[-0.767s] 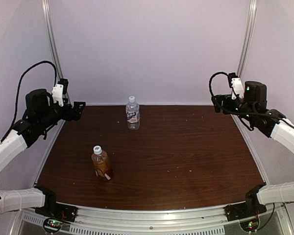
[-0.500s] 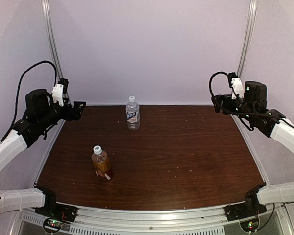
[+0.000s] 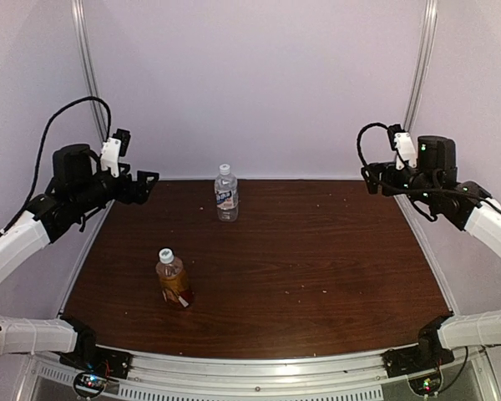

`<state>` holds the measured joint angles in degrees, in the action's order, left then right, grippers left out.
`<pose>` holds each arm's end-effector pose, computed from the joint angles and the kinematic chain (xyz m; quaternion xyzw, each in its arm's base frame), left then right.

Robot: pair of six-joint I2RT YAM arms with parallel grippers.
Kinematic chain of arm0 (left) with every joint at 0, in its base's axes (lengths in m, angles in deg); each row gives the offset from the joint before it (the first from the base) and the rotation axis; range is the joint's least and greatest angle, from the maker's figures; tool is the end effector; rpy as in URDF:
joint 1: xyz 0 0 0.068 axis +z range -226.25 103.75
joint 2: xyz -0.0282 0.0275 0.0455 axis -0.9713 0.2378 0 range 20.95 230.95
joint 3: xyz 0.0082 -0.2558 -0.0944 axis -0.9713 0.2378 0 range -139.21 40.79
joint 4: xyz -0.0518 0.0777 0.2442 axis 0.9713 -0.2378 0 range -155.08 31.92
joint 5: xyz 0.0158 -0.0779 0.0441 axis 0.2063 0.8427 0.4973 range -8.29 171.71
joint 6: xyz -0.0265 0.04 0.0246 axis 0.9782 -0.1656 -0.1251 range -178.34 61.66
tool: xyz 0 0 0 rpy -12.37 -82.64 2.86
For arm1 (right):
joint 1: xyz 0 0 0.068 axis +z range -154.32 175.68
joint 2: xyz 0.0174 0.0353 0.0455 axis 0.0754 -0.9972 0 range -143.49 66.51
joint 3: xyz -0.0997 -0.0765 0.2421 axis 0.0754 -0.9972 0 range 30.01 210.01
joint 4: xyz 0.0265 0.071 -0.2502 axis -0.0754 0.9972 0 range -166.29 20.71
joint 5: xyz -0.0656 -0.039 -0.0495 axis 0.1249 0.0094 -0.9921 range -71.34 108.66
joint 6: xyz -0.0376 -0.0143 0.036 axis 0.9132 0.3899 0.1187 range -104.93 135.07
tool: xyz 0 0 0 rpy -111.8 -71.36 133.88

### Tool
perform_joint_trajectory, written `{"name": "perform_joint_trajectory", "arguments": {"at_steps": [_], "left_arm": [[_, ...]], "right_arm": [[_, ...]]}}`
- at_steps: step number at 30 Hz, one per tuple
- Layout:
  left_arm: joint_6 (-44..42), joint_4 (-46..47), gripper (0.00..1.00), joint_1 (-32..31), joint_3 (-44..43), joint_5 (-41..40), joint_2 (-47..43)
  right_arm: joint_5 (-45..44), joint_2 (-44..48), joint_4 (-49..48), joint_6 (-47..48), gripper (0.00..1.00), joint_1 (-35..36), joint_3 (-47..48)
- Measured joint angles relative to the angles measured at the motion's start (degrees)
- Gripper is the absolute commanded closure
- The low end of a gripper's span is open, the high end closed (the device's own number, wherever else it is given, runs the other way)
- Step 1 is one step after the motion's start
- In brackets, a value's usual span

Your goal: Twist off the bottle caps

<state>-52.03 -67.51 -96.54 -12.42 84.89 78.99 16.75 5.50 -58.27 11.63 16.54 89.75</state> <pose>0.2203 -0.0836 0.3496 0.1130 0.7811 -0.1625 0.5921 0.2264 0.0850 0.3627 -0.1139 0.8075 0.1085 0.5685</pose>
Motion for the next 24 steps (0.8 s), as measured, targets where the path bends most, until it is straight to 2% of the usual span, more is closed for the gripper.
{"name": "perform_joint_trajectory", "arguments": {"at_steps": [7, 13, 24], "left_arm": [[-2.3, -6.6, 0.03, -9.3, -3.8, -0.2, 3.8], [-2.3, -16.1, 0.11, -19.0, -5.9, -3.8, 3.6], [4.4, -31.6, 0.18, -20.4, -5.4, -5.1, 0.1]], "right_arm": [[1.6, 0.0, 2.0, 0.0, 0.00, 0.0, 0.2], [3.6, -0.6, 3.1, 0.0, 0.00, 0.5, 0.2], [5.2, -3.4, 3.5, 0.0, 0.00, 1.3, 0.2]]}}
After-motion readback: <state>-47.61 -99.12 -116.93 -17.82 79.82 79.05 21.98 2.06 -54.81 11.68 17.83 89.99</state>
